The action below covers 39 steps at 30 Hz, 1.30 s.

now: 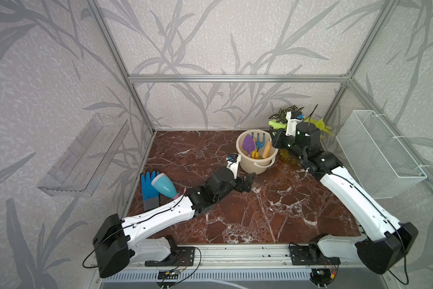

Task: Organize the gardening tools
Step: Place the gardening tool in the container.

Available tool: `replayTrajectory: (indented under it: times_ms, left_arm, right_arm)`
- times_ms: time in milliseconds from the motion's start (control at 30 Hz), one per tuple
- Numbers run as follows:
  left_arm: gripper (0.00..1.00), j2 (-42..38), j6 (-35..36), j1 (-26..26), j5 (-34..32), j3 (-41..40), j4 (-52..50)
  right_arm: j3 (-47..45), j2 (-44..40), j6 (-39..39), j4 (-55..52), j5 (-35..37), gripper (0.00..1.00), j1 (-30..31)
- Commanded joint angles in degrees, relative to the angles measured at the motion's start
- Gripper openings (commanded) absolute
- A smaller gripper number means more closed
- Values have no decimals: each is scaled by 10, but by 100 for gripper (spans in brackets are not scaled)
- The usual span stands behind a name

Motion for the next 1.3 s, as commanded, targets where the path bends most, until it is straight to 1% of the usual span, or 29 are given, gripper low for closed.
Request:
replayTrajectory:
  times_ms: [0, 133, 200, 400, 667, 1133, 1200, 1267]
  left_arm:
    - [100, -51, -20, 16, -58, -21, -42]
    - [100, -74, -32, 40, -78, -25, -83]
    - [100, -81, -39, 52, -75, -29, -92]
    - [100, -87, -51, 62, -59, -45, -79]
    - [100, -76, -48, 66, -47, -44, -73]
    - [100, -65, -50, 74, -32, -43, -65]
    - [100, -65, -50, 75, -32, -43, -66]
    - [100, -65, -50, 76, -31, -42, -67]
  right_arm:
    - [41, 52, -54, 16, 71, 6, -2]
    - [61, 110, -73, 34, 106, 6, -3]
    - [65, 134, -82, 41, 115, 6, -3]
    - [55, 187, -88, 57, 105, 6, -8]
    - [34, 223, -74, 76, 90, 6, -20]
    - [16, 258, -56, 87, 67, 9, -26]
    - [9, 262, -55, 92, 67, 11, -26]
    - [9, 264, -53, 91, 63, 15, -27]
